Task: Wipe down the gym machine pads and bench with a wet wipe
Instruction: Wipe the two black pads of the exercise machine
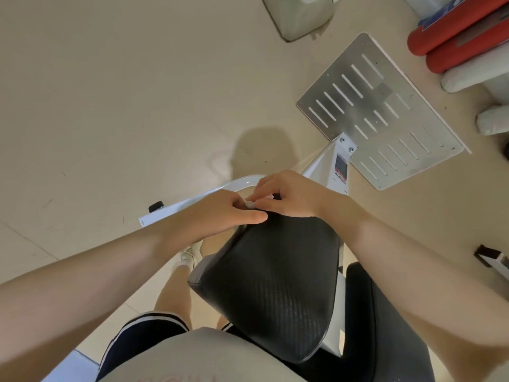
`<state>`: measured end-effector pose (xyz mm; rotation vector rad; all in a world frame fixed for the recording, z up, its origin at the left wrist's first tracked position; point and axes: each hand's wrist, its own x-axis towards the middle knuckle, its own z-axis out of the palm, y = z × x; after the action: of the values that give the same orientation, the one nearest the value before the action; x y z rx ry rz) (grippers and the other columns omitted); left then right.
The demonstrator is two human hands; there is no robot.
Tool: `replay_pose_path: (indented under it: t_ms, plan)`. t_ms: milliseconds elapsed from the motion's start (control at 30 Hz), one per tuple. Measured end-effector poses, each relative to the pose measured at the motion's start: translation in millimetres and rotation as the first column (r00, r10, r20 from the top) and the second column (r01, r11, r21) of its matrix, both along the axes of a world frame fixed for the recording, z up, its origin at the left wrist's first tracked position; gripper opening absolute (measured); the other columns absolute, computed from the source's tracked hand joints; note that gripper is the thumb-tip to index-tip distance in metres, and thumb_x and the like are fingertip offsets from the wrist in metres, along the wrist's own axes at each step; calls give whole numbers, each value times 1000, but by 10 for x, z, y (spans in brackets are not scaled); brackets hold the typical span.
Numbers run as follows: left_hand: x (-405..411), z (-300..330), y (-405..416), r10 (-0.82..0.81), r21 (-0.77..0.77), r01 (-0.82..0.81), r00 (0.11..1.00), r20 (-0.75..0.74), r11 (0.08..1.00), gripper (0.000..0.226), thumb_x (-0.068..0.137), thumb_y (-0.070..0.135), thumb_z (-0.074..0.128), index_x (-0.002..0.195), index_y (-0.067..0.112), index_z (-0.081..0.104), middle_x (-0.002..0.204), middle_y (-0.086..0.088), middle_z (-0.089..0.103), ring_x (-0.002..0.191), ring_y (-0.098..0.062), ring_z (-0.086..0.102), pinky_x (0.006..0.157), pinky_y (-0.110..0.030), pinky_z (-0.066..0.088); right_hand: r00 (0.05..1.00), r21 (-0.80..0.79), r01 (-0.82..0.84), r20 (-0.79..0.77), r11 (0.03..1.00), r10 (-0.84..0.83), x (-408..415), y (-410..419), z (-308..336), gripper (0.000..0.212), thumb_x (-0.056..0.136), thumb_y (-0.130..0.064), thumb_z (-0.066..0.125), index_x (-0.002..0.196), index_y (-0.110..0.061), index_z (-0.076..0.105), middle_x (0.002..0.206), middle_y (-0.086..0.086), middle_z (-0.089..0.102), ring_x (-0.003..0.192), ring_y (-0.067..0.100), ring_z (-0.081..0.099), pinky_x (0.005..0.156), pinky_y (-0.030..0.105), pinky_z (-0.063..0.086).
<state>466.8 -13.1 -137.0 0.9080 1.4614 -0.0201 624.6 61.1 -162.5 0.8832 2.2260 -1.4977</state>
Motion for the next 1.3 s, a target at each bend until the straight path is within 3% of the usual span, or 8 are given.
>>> replay_pose_path:
  t_ms: [133, 233, 433, 633, 767, 1000, 1167, 1300]
  plan:
    - [53, -142, 52, 79, -27, -79, 997, 3, 997, 44, 79, 51, 60, 115, 26, 54, 105, 10, 60, 94, -6, 57, 75, -22, 44, 972, 34, 192, 129, 981, -195, 194, 259, -312, 23, 92, -19, 54, 108, -12, 68, 113, 1, 65, 100, 12, 55, 88, 19, 36]
    - [184, -187, 166, 122, -42, -121, 992, 44, 992, 54, 82, 48, 59, 131, 30, 45, 117, 14, 53, 106, -5, 51, 86, -22, 36, 892, 19, 392, 239, 920, -384, 400, 345, -514, 22, 93, -17, 50, 106, -9, 66, 98, -2, 60, 92, 10, 51, 82, 19, 32]
    - [430, -146, 358, -6, 12, 5, 997, 76, 1000, 24, 84, 35, 60, 107, 36, 54, 97, 18, 56, 86, 3, 51, 68, -11, 37, 699, -132, 710, 253, 692, -669, 690, 152, -561, 21, 96, -13, 45, 83, -1, 55, 70, 4, 44, 66, 13, 42, 65, 16, 42]
    - [434, -142, 478, -23, -13, 25, 991, 135, 1000, 26, 81, 23, 64, 83, 47, 54, 89, 22, 62, 73, 12, 57, 54, 1, 40, 630, -195, 760, 457, 620, -628, 1203, -65, -536, 24, 96, -21, 45, 77, -19, 59, 78, -4, 55, 76, 12, 50, 70, 23, 40]
    - [456, -193, 473, 9, -17, -6, 987, 162, 1000, 25, 82, 19, 64, 89, 41, 57, 90, 19, 63, 72, 10, 59, 54, 1, 41, 592, -211, 804, 378, 556, -712, 1080, -90, -613, 28, 96, -33, 44, 118, -27, 61, 118, -10, 55, 108, 8, 46, 96, 29, 33]
    - [475, -265, 465, 2, -44, 3, 993, 114, 999, 34, 82, 21, 66, 115, 23, 59, 109, 5, 65, 94, -6, 60, 56, 2, 42, 684, -274, 727, 210, 630, -699, 620, 125, -656, 23, 95, -25, 48, 101, -14, 67, 102, 8, 67, 95, 24, 60, 91, 35, 45]
    - [562, -217, 577, -261, 96, 264, 964, -47, 960, 59, 82, 25, 64, 136, 21, 41, 130, 7, 50, 115, -11, 49, 74, -13, 34, 616, -213, 786, 361, 581, -700, 1234, -143, -628, 17, 93, -18, 51, 83, -14, 64, 85, 1, 58, 82, 13, 53, 79, 28, 40]
    - [667, -226, 634, -355, 115, 362, 932, -79, 925, 52, 79, 24, 65, 128, 16, 50, 122, 3, 57, 99, -17, 62, 76, -26, 45, 484, -246, 875, 455, 417, -747, 1517, -342, -577, 26, 91, -13, 55, 117, -11, 59, 103, 1, 55, 94, 15, 53, 71, 19, 47]
